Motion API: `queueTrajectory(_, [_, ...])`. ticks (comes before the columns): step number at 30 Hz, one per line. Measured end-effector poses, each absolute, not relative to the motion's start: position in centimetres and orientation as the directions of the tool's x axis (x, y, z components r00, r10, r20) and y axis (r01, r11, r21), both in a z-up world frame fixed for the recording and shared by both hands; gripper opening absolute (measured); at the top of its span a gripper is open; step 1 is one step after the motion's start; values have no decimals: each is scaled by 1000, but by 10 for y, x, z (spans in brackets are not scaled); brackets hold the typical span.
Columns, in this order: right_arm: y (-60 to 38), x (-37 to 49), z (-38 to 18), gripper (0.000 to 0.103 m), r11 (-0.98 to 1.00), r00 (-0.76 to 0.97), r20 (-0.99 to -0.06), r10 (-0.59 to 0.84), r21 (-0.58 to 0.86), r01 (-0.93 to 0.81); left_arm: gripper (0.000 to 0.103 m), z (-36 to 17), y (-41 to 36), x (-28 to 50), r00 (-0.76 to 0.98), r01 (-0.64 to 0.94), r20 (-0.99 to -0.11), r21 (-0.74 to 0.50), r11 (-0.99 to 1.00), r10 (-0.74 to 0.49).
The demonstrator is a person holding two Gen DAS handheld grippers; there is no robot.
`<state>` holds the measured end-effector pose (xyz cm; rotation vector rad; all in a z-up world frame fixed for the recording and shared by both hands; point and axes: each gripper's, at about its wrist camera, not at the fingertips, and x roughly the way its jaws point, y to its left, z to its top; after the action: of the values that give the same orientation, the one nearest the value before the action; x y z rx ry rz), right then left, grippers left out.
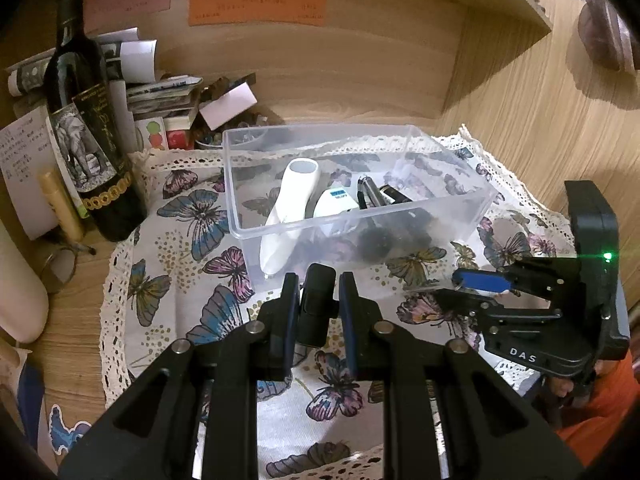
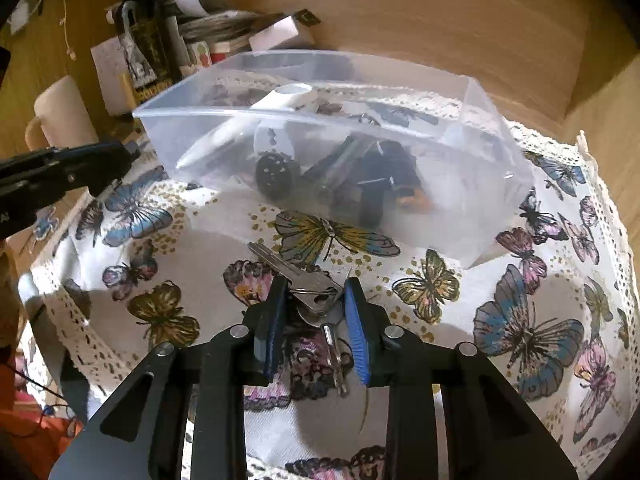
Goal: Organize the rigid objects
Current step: 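Drop the keys and black dongle into the clear box and release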
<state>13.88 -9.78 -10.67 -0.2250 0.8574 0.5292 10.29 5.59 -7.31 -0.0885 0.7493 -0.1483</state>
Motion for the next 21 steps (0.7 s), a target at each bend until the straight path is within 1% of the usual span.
queueTrajectory(6, [-109, 126, -82, 26, 854, 592, -717, 368, 9, -520, 19, -61, 54, 99, 750, 109, -639, -131, 985, -168])
queueTrajectory(9, [-112, 123, -67, 26, 858, 630, -682, 372, -6, -513, 19, -55, 52, 98, 778, 114, -607, -117, 987, -162])
queueTrajectory(21, [-121, 131, -8, 26, 878, 758, -520, 394, -31, -478, 19, -30, 51, 116, 830, 111, -535, -117, 987, -157])
